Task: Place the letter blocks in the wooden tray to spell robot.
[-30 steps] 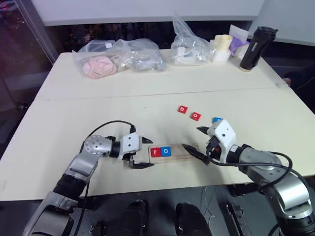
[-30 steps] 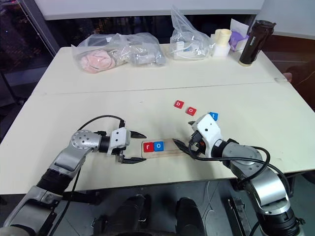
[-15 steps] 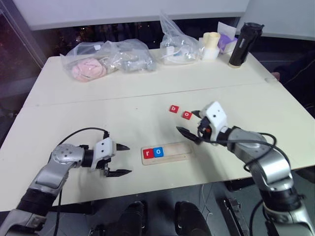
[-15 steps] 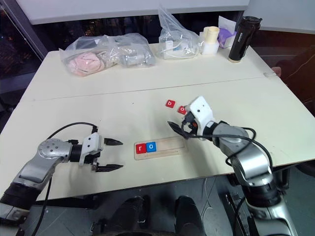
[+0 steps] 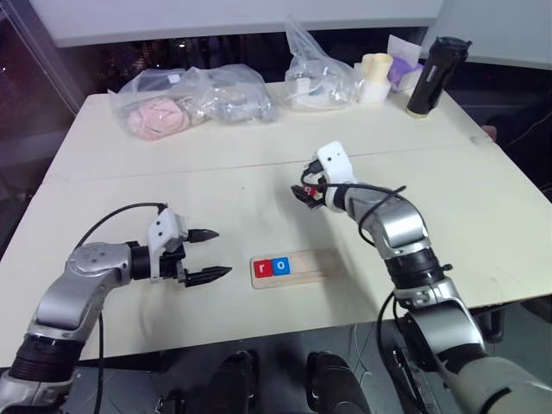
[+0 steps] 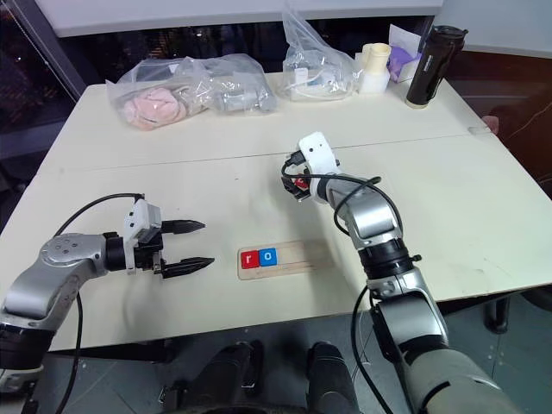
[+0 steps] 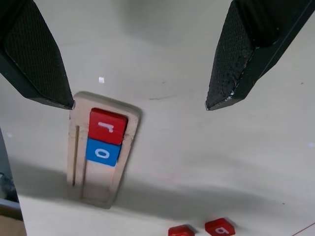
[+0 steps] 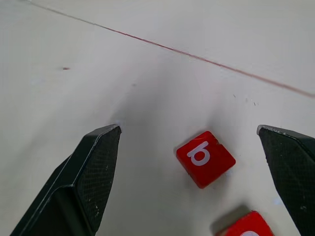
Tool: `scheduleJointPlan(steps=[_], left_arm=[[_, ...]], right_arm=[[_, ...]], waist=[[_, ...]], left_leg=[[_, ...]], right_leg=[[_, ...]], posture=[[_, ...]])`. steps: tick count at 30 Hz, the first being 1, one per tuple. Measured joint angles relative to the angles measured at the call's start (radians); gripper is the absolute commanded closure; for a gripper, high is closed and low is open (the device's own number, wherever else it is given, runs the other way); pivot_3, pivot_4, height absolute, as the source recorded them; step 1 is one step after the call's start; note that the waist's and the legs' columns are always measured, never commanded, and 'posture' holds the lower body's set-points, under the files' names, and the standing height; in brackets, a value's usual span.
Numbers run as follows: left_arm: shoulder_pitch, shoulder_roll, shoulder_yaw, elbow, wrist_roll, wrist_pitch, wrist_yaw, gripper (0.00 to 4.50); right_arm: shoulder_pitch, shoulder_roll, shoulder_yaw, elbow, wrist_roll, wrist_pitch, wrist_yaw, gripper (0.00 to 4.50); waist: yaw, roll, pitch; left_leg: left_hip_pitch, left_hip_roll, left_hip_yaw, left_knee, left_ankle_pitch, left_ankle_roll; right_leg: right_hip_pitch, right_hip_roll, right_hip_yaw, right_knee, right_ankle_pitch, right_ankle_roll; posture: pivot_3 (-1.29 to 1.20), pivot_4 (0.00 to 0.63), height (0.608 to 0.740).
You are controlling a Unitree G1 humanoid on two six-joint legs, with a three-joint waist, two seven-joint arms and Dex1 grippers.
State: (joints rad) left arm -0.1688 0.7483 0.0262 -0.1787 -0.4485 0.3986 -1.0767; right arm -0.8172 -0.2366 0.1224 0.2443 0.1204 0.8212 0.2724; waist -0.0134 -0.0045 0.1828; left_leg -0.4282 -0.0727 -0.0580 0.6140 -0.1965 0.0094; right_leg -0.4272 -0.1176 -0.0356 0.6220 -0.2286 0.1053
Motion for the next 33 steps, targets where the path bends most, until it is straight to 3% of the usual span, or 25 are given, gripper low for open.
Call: scheduleJointPlan(steps=[14,23,33], left_arm=[[0.005,-0.013,-0.004,-0.003,0.007,0.004,0.033,0.04],[0.004,-0.014,-0.006,-0.001,0.023,0.001,0.036,0.04],[0.008,-0.015,-0.006,-0.003,0.025,-0.013,0.051,0.04]], right_arm=[[-0.136,0.269,-0.207,0.225,-0.035,0.111,-0.4,0.0],[-0.283,0.311,-0.363,0.496,0.005,0.004,-0.553,0.0],[-0.324,0.339,-0.407,0.582,0.032,-0.06,-0.624,0.0]], waist=[[-0.008,0.001,0.0],[-0.009,0.001,0.0],[-0.015,0.001,0.0]], left_leg=[[0.001,0.0,0.0,0.0,0.002,-0.004],[0.001,0.0,0.0,0.0,0.003,-0.004],[0.002,0.0,0.0,0.0,0.003,-0.004]], right_leg=[[-0.003,0.002,0.002,0.009,0.0,-0.001],[-0.003,0.003,0.003,0.009,0.0,-0.001],[-0.002,0.003,0.003,0.009,0.0,-0.001]], posture=[[0.0,0.15,0.725],[0.0,0.15,0.725],[0.0,0.15,0.725]])
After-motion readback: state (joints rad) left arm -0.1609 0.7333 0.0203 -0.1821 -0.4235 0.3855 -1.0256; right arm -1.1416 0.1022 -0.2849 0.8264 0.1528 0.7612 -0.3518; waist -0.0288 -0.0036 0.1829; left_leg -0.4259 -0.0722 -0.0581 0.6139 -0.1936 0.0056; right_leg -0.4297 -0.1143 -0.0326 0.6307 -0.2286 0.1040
